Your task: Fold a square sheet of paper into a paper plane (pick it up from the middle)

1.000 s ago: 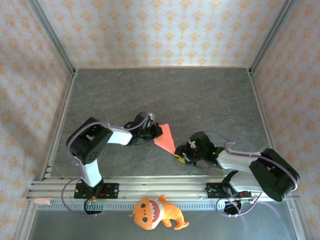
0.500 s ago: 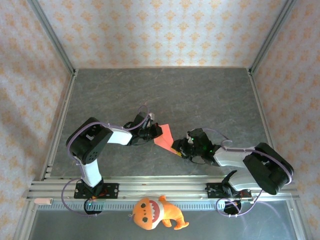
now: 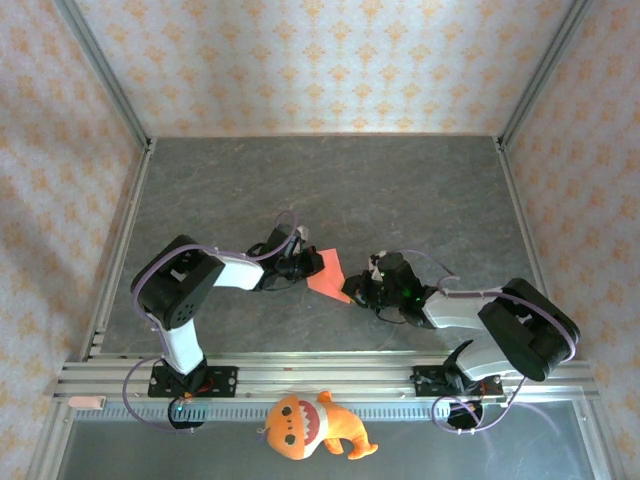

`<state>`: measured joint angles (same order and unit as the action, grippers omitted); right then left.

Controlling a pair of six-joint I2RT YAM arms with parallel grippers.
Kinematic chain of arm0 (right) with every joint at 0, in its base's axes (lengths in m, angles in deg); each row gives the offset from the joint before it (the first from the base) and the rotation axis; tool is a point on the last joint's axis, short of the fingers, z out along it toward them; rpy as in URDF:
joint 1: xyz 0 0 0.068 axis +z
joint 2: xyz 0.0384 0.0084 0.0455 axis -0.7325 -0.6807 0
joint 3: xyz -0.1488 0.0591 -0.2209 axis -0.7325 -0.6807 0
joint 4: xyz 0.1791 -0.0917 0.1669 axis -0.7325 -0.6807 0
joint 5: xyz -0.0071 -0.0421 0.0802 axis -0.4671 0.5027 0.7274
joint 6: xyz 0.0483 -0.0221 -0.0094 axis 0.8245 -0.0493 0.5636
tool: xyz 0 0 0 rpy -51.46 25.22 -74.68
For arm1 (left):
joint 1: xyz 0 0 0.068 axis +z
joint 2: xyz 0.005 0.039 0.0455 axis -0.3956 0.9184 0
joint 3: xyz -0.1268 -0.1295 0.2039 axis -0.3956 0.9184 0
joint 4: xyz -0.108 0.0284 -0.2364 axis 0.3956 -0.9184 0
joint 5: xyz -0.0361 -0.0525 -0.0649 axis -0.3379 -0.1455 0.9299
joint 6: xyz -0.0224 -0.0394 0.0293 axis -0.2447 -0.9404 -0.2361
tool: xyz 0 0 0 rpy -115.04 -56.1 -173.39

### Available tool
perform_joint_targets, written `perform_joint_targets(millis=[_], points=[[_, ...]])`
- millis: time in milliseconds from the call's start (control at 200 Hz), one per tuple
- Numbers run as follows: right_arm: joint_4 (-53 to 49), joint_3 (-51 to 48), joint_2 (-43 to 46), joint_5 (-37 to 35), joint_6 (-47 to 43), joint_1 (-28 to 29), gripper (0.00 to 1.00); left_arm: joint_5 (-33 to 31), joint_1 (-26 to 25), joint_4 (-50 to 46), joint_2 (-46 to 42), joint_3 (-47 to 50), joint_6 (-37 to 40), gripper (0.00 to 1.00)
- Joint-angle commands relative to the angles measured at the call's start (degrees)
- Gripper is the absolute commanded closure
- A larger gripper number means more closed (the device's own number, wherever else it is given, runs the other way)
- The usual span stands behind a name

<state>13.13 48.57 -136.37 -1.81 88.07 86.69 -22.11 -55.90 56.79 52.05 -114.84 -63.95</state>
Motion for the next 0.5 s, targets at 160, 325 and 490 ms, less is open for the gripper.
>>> perform_joint_targets(millis=[160, 325, 490], points=[[-8.55, -0.12, 13.42, -11.86, -11.65, 0.14, 0.98, -1.83, 0.69, -12.61, -9.14, -6.26, 3.57, 0.80], [-30.13, 5.88, 20.47, -31.54, -25.30, 1.32, 1.00, -7.42, 1.13, -14.59, -18.57, -4.70, 2.79, 0.68], [-42.14, 12.81, 20.11, -44.53, -32.38, 5.05, 1.00, -9.36, 5.44, -14.58, -28.47, 0.22, 1.05, 0.61]])
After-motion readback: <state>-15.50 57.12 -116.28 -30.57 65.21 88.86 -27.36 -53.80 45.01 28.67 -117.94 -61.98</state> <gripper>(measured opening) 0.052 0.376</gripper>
